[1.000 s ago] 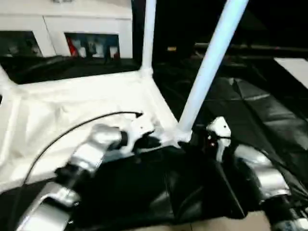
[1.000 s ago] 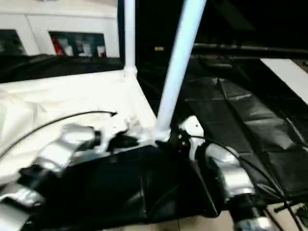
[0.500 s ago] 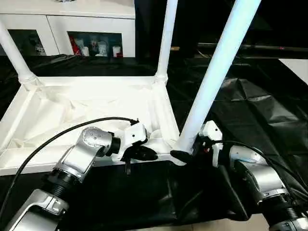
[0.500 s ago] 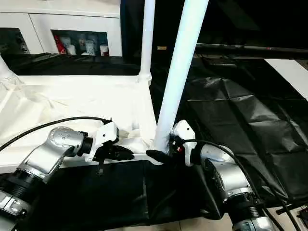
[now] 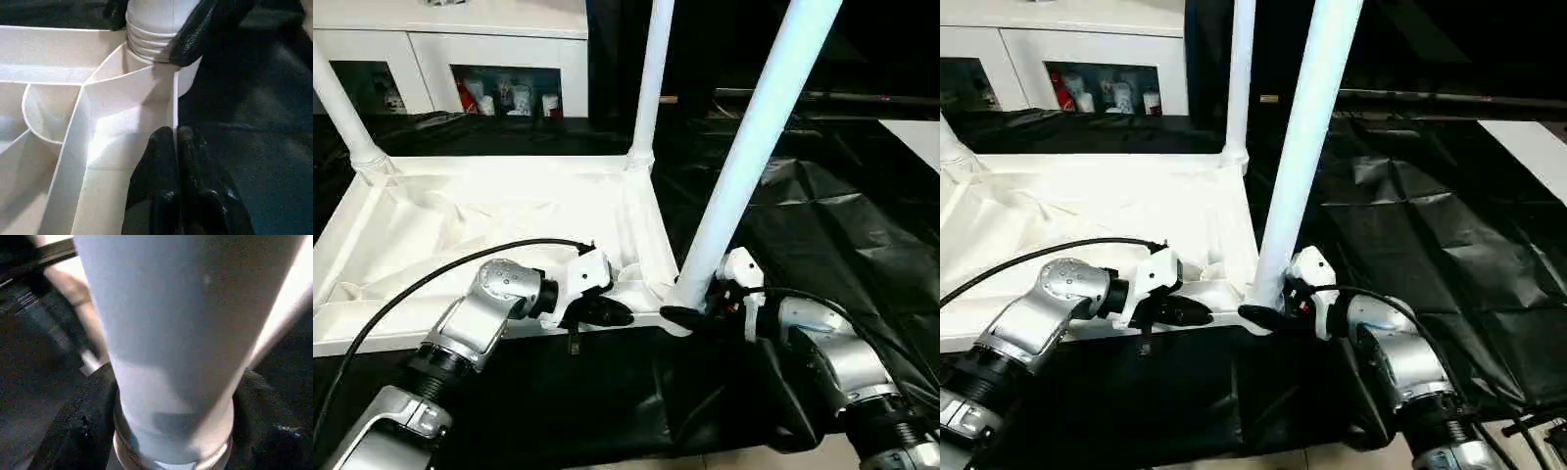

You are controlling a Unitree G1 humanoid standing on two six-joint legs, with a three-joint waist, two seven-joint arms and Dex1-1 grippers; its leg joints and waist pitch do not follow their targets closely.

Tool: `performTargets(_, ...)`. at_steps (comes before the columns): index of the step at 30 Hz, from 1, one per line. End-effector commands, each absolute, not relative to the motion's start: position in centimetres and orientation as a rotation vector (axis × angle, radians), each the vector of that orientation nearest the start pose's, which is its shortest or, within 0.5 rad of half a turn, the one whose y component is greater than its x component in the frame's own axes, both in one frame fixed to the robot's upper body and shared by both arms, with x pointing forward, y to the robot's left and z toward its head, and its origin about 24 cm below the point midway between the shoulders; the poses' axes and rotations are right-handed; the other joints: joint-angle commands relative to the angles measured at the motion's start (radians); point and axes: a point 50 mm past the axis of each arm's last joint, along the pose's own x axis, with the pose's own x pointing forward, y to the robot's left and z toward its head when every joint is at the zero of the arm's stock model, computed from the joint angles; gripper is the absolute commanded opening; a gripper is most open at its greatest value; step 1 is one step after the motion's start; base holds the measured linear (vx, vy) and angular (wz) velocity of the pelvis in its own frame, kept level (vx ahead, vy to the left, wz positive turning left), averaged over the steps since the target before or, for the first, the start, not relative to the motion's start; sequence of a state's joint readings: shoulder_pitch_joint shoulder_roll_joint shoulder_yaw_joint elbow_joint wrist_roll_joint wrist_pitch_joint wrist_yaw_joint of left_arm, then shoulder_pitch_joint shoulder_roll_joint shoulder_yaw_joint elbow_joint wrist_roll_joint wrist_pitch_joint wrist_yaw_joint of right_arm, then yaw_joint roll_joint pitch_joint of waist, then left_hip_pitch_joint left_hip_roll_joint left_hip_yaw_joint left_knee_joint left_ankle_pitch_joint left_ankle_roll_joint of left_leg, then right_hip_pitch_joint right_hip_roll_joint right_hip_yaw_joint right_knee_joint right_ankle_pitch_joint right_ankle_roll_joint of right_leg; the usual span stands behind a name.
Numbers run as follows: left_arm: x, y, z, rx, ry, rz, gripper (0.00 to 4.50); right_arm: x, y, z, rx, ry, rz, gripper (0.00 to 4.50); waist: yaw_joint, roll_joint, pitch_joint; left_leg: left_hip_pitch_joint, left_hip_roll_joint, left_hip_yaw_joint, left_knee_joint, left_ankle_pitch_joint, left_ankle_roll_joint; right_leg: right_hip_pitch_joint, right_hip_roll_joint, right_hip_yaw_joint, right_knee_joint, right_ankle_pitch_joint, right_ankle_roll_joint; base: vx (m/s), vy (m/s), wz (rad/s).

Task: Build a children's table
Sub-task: Rotate leg to tighten

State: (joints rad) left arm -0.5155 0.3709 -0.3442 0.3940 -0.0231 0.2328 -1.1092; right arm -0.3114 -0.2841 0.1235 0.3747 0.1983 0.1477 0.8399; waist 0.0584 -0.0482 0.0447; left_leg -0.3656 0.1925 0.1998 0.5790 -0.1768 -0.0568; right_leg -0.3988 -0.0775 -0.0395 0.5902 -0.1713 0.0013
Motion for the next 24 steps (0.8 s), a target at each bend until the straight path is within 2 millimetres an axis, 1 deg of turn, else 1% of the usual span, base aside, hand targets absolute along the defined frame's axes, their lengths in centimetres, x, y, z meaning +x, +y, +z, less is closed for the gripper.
performTargets(1,30.2,10.3,3.6,0.361,0.484,-1.257,0.00,29.2,-14.6,1.4,-0.005,0.329,0.761,2.73,-0.003,0.003,-0.050,0.019,0.039,-0.018,-0.071,-0.300,-0.013,0.027,-0.060,0.035,-0.074,-0.345,-0.188,0.000,0.000,0.00)
performTargets(2,30.7,9.0,3.2,0.365,0.480,-1.208,0.00,29.6,-14.1,0.6,0.024,0.352,0.626,2.73,-0.005,0.000,-0.047,0.022,0.038,-0.021,-0.071,-0.330,-0.023,0.022,-0.061,0.035,-0.083,-0.419,-0.166,0.000,0.000,0.00)
performTargets(3,30.7,8.7,3.2,0.366,0.480,-1.199,0.00,29.7,-14.0,0.4,0.031,0.359,0.595,2.73,-0.007,0.002,-0.044,0.027,0.036,-0.022,-0.073,-0.359,-0.036,0.015,-0.060,0.034,-0.091,-0.480,-0.144,0.000,0.000,0.00)
performTargets(4,31.0,7.7,3.0,0.367,0.475,-1.176,0.00,30.0,-13.6,0.0,0.046,0.375,0.509,2.73,-0.011,0.004,-0.042,0.029,0.034,-0.028,-0.073,-0.394,-0.045,0.012,-0.063,0.032,-0.097,-0.546,-0.121,0.000,0.000,0.00)
performTargets(5,31.1,7.0,3.0,0.364,0.472,-1.166,0.00,30.2,-13.2,-0.2,0.052,0.379,0.475,2.72,-0.012,0.004,-0.043,0.029,0.034,-0.032,-0.074,-0.406,-0.050,0.014,-0.064,0.029,-0.100,-0.575,-0.109,-0.051,0.008,-0.04)
performTargets(6,31.2,6.4,3.0,0.356,0.469,-1.158,0.00,30.3,-12.7,-0.2,0.048,0.380,0.453,2.72,-0.015,0.001,-0.043,0.030,0.033,-0.035,-0.073,-0.428,-0.053,0.012,-0.065,0.025,-0.107,-0.616,-0.085,-0.051,0.008,-0.04)
performTargets(7,31.3,5.8,3.0,0.348,0.466,-1.151,0.00,30.5,-12.3,-0.2,0.042,0.379,0.433,2.72,-0.016,0.002,-0.042,0.031,0.031,-0.035,-0.073,-0.440,-0.050,0.008,-0.064,0.025,-0.110,-0.631,-0.078,-0.055,0.012,-0.01)
performTargets(8,31.3,5.7,3.0,0.347,0.466,-1.151,0.00,30.5,-12.3,-0.2,0.042,0.379,0.430,2.72,-0.022,0.005,-0.039,0.043,0.028,-0.038,-0.068,-0.488,-0.044,-0.001,-0.061,0.016,-0.126,-0.671,-0.061,-0.052,0.016,0.01)
performTargets(9,31.4,5.1,3.1,0.343,0.462,-1.142,0.00,30.8,-11.8,-0.2,0.043,0.380,0.406,2.72,-0.024,0.008,-0.040,0.041,0.027,-0.042,-0.071,-0.496,-0.043,0.005,-0.062,0.012,-0.125,-0.674,-0.056,-0.052,0.016,0.01)
performTargets(10,31.4,4.9,3.1,0.346,0.461,-1.140,0.00,30.9,-11.4,-0.1,0.039,0.375,0.411,2.72,-0.030,0.013,-0.041,0.038,0.029,-0.046,-0.076,-0.508,-0.043,0.010,-0.062,0.006,-0.127,-0.663,-0.053,0.000,0.000,0.00)
performTargets(11,31.6,4.1,3.2,0.360,0.453,-1.135,0.00,31.3,-10.2,0.3,0.016,0.352,0.436,2.72,-0.032,0.014,-0.040,0.039,0.029,-0.047,-0.077,-0.520,-0.045,0.008,-0.060,0.005,-0.129,-0.659,-0.053,0.000,0.000,0.00)
performTargets(12,31.7,3.8,3.2,0.370,0.447,-1.129,0.00,31.5,-9.7,0.5,0.007,0.338,0.437,2.72,-0.037,0.019,-0.040,0.048,0.029,-0.048,-0.075,-0.549,-0.047,0.002,-0.059,0.001,-0.135,-0.654,-0.054,0.000,0.000,0.00)
performTargets(13,31.8,3.8,3.3,0.373,0.443,-1.127,0.00,31.6,-9.4,0.7,0.012,0.323,0.440,2.72,-0.040,0.019,-0.038,0.050,0.029,-0.049,-0.076,-0.563,-0.047,0.001,-0.059,-0.001,-0.137,-0.652,-0.057,0.000,0.000,0.00)
performTargets(14,31.9,3.8,3.3,0.374,0.440,-1.124,0.00,31.7,-9.1,1.0,0.044,0.304,0.454,3.28,-0.044,0.020,-0.039,0.047,0.029,-0.053,-0.079,-0.574,-0.044,0.010,-0.061,-0.008,-0.139,-0.641,-0.060,0.000,0.000,0.00)
performTargets(15,31.9,4.0,3.3,0.376,0.437,-1.126,0.00,31.7,-9.1,1.2,0.061,0.294,0.468,3.42,-0.046,0.021,-0.039,0.042,0.031,-0.055,-0.082,-0.579,-0.040,0.016,-0.062,-0.013,-0.139,-0.626,-0.061,0.000,0.000,0.00)
performTargets(16,31.9,4.1,3.4,0.377,0.436,-1.128,0.00,31.7,-9.1,1.3,0.062,0.285,0.480,3.42,-0.046,0.021,-0.039,0.040,0.030,-0.055,-0.084,-0.580,-0.036,0.019,-0.063,-0.017,-0.140,-0.618,-0.060,0.000,0.000,0.00)
performTargets(17,31.9,4.4,3.4,0.379,0.434,-1.130,0.00,31.6,-9.2,1.5,0.059,0.271,0.499,3.44,-0.045,0.019,-0.041,0.036,0.032,-0.057,-0.087,-0.570,-0.033,0.023,-0.071,-0.017,-0.137,-0.610,-0.062,0.000,0.000,0.00)
performTargets(18,32.0,4.7,3.4,0.380,0.432,-1.131,0.00,31.6,-9.2,1.6,0.056,0.269,0.527,3.60,-0.043,0.019,-0.044,0.036,0.033,-0.056,-0.088,-0.555,-0.031,0.022,-0.075,-0.010,-0.134,-0.582,-0.075,0.000,0.000,0.00)
performTargets(19,32.0,5.2,3.4,0.381,0.429,-1.133,0.00,31.6,-9.4,1.7,0.060,0.266,0.539,3.74,-0.042,0.018,-0.046,0.027,0.035,-0.056,-0.092,-0.528,-0.026,0.029,-0.075,-0.006,-0.126,-0.543,-0.089,0.000,0.000,0.00)
performTargets(20,31.9,5.5,3.4,0.382,0.427,-1.138,0.00,31.6,-9.7,1.9,0.064,0.260,0.550,3.83,-0.040,0.017,-0.047,0.022,0.036,-0.056,-0.094,-0.510,-0.023,0.032,-0.076,-0.003,-0.121,-0.519,-0.096,0.000,0.000,0.00)
performTargets(21,31.9,6.0,3.5,0.382,0.422,-1.148,0.00,31.5,-10.0,2.2,0.063,0.258,0.583,3.87,-0.037,0.017,-0.052,0.017,0.037,-0.053,-0.094,-0.464,-0.015,0.035,-0.078,0.004,-0.113,-0.456,-0.117,0.000,0.000,0.00)
performTargets(22,31.8,6.2,3.5,0.381,0.422,-1.150,0.00,31.5,-10.1,2.3,0.057,0.257,0.601,3.87,-0.034,0.018,-0.053,0.016,0.039,-0.051,-0.094,-0.442,-0.010,0.035,-0.077,0.005,-0.109,-0.423,-0.128,0.000,0.000,0.00)
performTargets(23,31.7,7.0,3.5,0.379,0.422,-1.165,0.00,31.2,-10.7,2.6,0.031,0.251,0.681,4.07,-0.030,0.017,-0.053,0.015,0.039,-0.044,-0.092,-0.404,0.001,0.035,-0.075,0.009,-0.103,-0.361,-0.151,0.000,0.000,0.00)
performTargets(24,31.7,7.1,3.5,0.379,0.422,-1.165,0.00,31.2,-10.8,2.6,0.030,0.251,0.686,4.07,-0.028,0.012,-0.051,0.010,0.037,-0.040,-0.090,-0.378,0.018,0.040,-0.076,0.009,-0.100,-0.353,-0.160,0.000,0.000,0.00)
